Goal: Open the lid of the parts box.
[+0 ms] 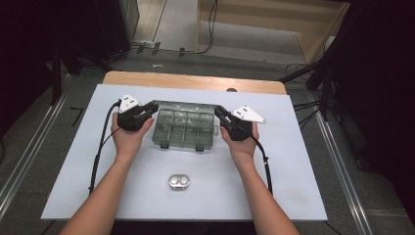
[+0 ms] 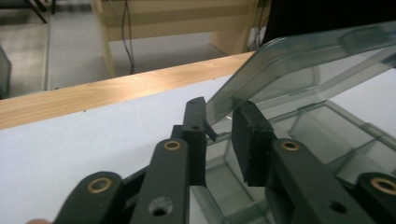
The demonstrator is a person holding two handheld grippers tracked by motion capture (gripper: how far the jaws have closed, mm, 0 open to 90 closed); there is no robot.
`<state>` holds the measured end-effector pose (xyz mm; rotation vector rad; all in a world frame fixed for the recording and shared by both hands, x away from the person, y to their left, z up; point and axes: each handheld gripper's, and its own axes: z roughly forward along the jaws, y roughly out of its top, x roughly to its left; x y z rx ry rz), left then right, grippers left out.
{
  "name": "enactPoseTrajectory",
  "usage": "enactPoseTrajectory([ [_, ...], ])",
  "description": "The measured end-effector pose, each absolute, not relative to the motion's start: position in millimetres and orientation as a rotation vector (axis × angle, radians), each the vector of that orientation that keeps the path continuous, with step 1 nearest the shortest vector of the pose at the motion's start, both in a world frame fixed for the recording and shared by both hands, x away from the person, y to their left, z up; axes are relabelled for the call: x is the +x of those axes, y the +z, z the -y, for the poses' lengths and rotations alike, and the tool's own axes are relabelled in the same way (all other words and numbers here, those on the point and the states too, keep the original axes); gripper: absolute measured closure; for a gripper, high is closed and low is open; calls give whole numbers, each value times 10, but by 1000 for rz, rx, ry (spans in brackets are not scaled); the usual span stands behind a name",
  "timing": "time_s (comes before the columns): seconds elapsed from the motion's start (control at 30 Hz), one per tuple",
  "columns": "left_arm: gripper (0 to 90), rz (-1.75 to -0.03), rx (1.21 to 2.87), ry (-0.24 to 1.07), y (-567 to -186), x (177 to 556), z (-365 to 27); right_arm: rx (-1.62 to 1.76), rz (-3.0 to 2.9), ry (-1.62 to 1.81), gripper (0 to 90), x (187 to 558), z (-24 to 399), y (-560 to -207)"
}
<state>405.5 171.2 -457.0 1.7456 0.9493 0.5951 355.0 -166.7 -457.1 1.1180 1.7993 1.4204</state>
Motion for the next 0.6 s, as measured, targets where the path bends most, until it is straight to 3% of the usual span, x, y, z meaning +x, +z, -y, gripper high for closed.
enactPoseTrajectory([
  [0.6, 845, -981, 1715, 596, -4562, 4065, -1696, 1138, -1785, 1435, 799, 3627, 1682, -4541],
])
